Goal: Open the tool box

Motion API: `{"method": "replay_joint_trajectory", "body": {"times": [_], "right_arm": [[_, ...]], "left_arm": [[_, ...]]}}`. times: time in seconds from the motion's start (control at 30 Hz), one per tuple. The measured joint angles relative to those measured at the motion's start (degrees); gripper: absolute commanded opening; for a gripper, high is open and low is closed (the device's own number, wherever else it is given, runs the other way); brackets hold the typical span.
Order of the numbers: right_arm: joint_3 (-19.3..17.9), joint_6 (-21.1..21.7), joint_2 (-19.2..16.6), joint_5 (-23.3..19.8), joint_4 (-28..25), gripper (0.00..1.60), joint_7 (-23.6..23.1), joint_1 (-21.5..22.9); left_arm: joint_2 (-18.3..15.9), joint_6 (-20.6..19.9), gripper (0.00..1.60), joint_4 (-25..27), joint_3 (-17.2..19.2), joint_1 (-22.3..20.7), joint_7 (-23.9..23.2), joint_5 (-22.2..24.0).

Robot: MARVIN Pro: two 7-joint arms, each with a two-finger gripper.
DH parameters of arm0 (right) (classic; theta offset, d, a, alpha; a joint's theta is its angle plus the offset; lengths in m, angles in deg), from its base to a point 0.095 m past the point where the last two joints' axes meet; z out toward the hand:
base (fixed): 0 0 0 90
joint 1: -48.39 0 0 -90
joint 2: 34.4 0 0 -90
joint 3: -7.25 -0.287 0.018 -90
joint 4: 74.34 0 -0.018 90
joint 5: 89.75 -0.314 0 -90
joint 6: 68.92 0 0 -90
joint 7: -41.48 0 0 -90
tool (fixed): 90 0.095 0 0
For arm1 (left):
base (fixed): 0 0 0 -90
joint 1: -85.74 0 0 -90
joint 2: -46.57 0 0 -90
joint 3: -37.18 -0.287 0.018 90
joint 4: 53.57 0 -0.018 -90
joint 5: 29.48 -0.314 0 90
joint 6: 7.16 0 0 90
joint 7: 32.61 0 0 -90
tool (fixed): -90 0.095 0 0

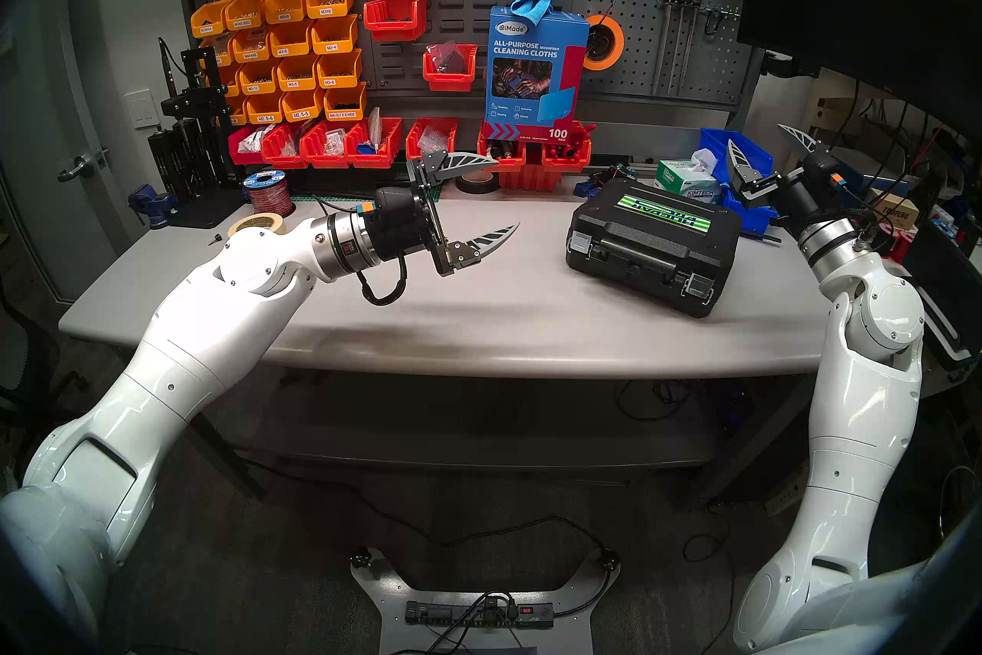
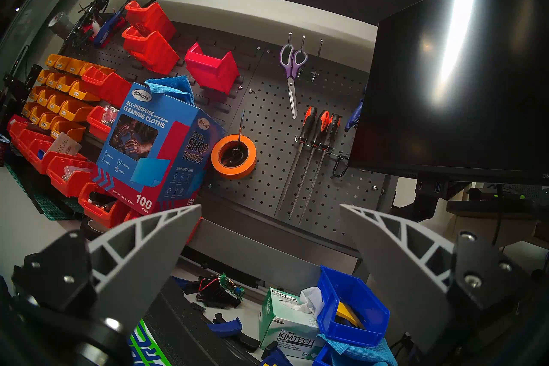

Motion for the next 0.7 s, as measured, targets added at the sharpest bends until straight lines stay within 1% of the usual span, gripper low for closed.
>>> {"method": "replay_joint_trajectory", "body": {"times": [0.23,0.33,0.37,0.53,0.6,0.67,0.7], "right_arm": [[0.01,-0.02,-0.02,-0.01,0.00,1.60,0.02,0.00],[0.02,-0.03,-0.03,-0.02,0.00,1.60,0.03,0.00],[0.02,-0.03,-0.03,-0.02,0.00,1.60,0.03,0.00],[0.03,-0.04,-0.05,-0.03,0.01,1.60,0.04,0.00],[0.03,-0.05,-0.06,-0.04,0.01,1.60,0.05,0.00],[0.03,-0.05,-0.06,-0.04,0.01,1.60,0.05,0.00],[0.03,-0.06,-0.07,-0.05,0.01,1.60,0.06,0.00]], "left_arm": [[2.22,2.80,1.60,-2.20,-3.04,-3.52,-7.68,0.42],[3.51,4.50,1.60,-3.39,-3.96,-5.01,-9.67,0.65],[3.88,5.13,1.60,-3.73,-4.18,-5.37,-9.50,0.65],[6.30,10.55,1.60,-6.20,-5.54,-7.73,-3.99,-0.61],[7.29,13.01,1.60,-7.54,-6.44,-8.82,-1.47,-2.40],[7.75,14.26,1.60,-8.29,-7.01,-9.34,-0.20,-3.36],[8.44,16.17,1.60,-9.60,-8.06,-10.20,1.79,-4.95]]}}
